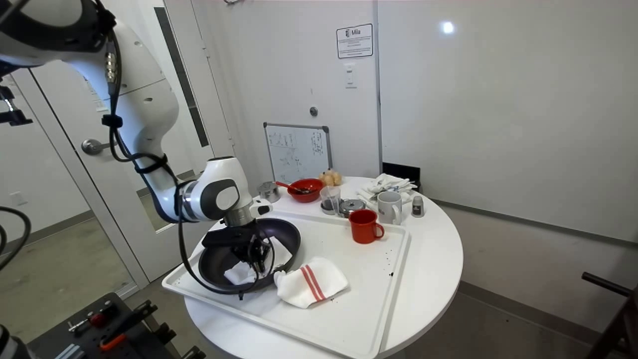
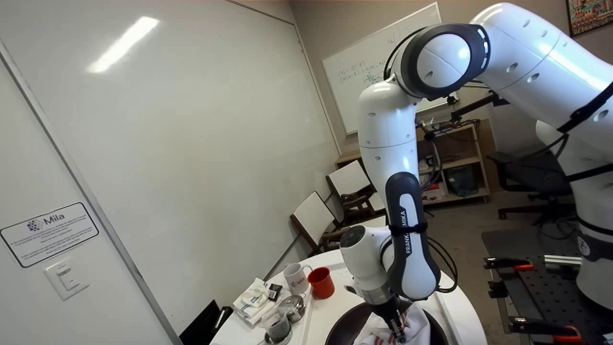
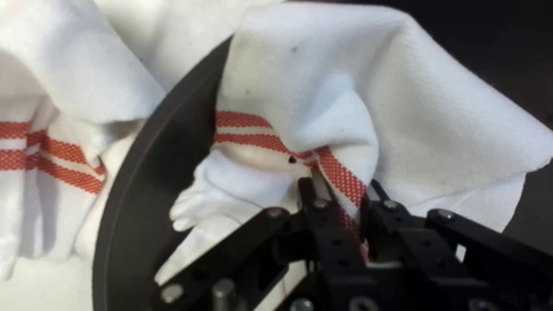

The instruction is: Use one white and red towel to wipe the black pan.

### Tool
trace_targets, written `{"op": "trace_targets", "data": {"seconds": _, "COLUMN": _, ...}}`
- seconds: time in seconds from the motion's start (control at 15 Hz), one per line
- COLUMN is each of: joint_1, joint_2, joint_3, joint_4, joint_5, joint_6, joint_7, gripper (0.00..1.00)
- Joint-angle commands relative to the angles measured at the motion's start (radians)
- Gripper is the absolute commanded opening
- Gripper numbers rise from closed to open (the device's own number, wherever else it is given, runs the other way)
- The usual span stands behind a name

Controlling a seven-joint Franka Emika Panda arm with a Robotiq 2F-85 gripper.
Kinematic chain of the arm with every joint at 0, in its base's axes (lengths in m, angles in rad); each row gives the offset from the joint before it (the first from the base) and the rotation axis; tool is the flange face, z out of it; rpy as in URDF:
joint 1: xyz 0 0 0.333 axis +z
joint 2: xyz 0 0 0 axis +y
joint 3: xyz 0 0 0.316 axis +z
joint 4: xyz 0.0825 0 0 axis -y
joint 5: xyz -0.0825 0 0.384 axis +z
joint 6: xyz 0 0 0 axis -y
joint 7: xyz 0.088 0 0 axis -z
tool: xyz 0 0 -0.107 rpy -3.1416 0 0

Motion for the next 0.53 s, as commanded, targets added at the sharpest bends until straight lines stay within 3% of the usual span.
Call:
{"op": "trace_targets", "data": {"seconds": 0.0, "joint_1": 0.061, "joint_2": 0.076, "joint_3": -0.057, "joint_4": 0.027, "joint_5": -0.046, "joint_6": 0.115, "joint_7": 0.064, "gripper": 0.04}}
{"op": "trace_targets", "data": {"seconds": 0.27, "joint_1": 0.145, "joint_2": 0.095, "joint_3": -0.123, "joint_4": 0.023, "joint_5": -0.041, "joint_6": 0.253, "joint_7": 0.07, "gripper": 0.04}}
{"op": "trace_targets", "data": {"seconds": 0.47, "joint_1": 0.175, "joint_2": 0.112, "joint_3": -0.13, "joint_4": 0.021, "joint_5": -0.008, "joint_6": 0.325, "joint_7": 0.041, "gripper": 0.04}}
